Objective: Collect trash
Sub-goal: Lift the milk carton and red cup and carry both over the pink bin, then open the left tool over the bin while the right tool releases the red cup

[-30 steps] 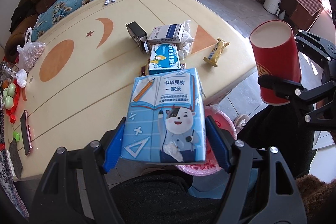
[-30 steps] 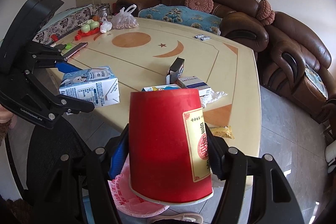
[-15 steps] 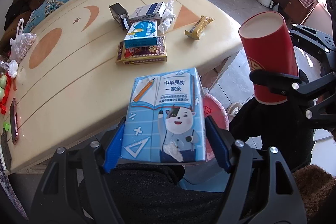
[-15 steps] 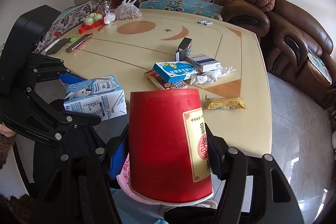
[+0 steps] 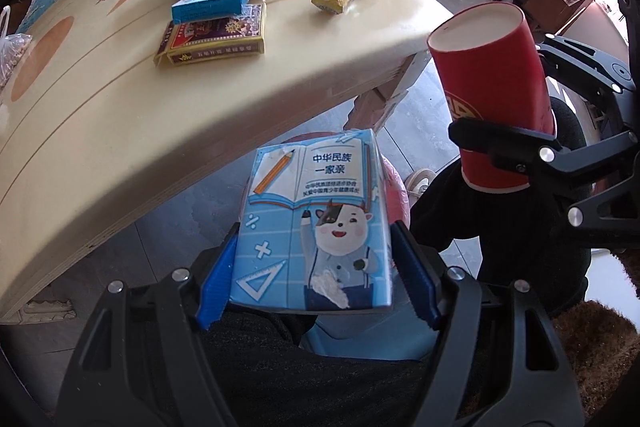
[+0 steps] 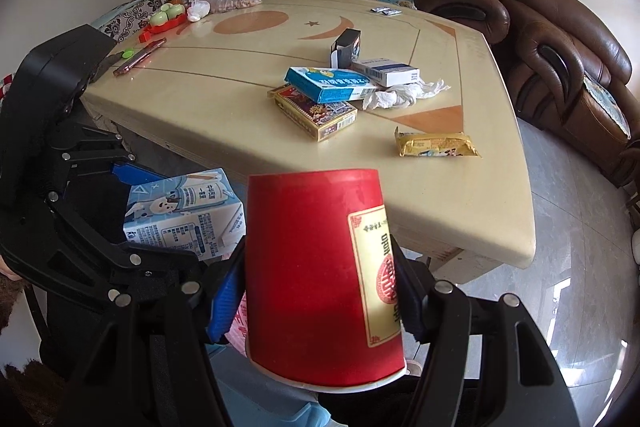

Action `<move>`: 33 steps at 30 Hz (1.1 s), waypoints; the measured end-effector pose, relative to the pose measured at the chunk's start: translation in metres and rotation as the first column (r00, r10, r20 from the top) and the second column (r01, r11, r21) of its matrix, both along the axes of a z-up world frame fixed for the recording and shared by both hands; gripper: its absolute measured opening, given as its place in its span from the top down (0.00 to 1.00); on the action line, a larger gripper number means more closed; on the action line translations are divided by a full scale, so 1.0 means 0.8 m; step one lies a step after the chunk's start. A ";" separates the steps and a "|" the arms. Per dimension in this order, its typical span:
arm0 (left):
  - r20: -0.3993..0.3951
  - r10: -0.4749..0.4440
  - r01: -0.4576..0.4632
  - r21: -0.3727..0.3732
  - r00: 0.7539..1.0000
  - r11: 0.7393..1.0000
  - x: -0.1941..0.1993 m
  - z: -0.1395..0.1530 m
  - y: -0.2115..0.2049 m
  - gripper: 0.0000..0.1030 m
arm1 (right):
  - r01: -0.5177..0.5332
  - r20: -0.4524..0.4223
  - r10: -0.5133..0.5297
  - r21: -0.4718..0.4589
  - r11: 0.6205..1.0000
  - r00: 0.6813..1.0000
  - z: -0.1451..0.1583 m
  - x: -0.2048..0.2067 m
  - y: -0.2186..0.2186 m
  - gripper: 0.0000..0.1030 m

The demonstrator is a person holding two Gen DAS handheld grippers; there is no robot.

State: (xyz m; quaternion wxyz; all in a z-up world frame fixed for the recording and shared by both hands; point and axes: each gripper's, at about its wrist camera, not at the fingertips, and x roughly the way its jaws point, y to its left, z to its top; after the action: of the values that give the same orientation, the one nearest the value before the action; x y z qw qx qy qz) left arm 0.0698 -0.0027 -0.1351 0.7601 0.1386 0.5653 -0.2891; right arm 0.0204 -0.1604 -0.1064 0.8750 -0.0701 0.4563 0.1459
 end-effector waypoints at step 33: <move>-0.371 0.162 -0.136 0.096 0.914 0.986 0.024 -0.217 -0.013 0.31 | 0.125 -0.287 -0.117 0.011 0.992 0.951 -0.215 0.052 -0.021 0.39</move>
State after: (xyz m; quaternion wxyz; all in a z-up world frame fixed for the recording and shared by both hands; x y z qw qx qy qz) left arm 0.0893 -0.0128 -0.3085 0.6516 0.0627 0.7194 -0.2324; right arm 0.0617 -0.1774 -0.2784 0.8079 -0.0076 0.5794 0.1073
